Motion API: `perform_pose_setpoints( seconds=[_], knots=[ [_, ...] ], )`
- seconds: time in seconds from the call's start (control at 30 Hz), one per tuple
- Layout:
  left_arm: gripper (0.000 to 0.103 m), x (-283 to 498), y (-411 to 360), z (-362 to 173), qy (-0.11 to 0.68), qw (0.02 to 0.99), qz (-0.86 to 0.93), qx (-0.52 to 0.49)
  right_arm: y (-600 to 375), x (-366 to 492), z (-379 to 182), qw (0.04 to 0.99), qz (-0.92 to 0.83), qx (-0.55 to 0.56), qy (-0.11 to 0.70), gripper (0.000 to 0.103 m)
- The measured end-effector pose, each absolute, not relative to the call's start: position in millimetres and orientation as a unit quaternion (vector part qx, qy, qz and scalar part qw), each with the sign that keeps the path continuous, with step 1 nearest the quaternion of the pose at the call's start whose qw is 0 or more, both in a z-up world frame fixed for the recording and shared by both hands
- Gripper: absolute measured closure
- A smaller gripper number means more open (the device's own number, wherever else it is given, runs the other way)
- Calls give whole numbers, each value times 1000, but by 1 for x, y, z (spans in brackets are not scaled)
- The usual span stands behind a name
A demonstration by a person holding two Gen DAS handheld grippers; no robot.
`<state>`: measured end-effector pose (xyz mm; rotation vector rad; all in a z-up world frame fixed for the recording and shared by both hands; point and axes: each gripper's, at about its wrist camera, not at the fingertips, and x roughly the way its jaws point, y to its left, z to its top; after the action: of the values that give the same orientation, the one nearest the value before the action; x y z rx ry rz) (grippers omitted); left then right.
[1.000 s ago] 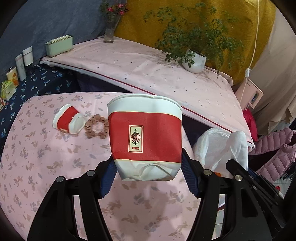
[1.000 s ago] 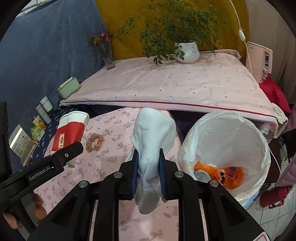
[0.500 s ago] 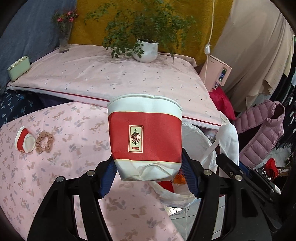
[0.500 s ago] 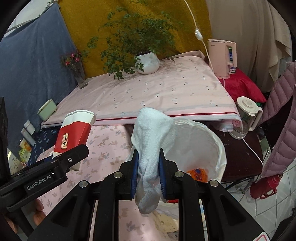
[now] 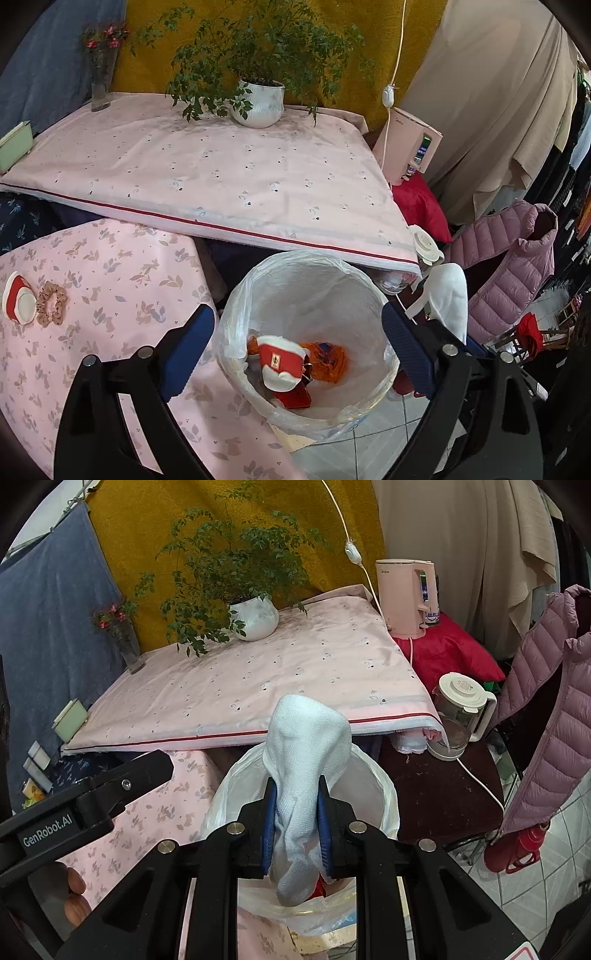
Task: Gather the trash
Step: 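Carry the cup and white cloth over the bin and release them, then move both open tools back over the remaining cup and scrunchie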
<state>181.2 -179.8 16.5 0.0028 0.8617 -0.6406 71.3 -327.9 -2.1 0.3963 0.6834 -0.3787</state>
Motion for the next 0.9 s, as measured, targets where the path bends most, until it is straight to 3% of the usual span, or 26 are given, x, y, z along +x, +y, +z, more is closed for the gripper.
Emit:
perform_pose_setpoints(
  seconds=[0.47,0.57,0.6,0.63,0.9],
  knots=[
    [15,197,-149,3,419,870,-260,0,-312,91,-5,909,-167,180,338,83],
    [15,198,-144,2,420,871,-255,-1,-308,92,-2,912,-184,167,328,69],
    [15,198,-142,2,420,871,-253,-1,-306,91,0,914,-187,164,322,54],
    [15,199,-140,1,420,872,-251,-2,-305,90,2,915,-188,164,316,46],
    [15,202,-124,-1,423,875,-236,-9,-294,92,8,919,-181,160,312,40]
  ],
)
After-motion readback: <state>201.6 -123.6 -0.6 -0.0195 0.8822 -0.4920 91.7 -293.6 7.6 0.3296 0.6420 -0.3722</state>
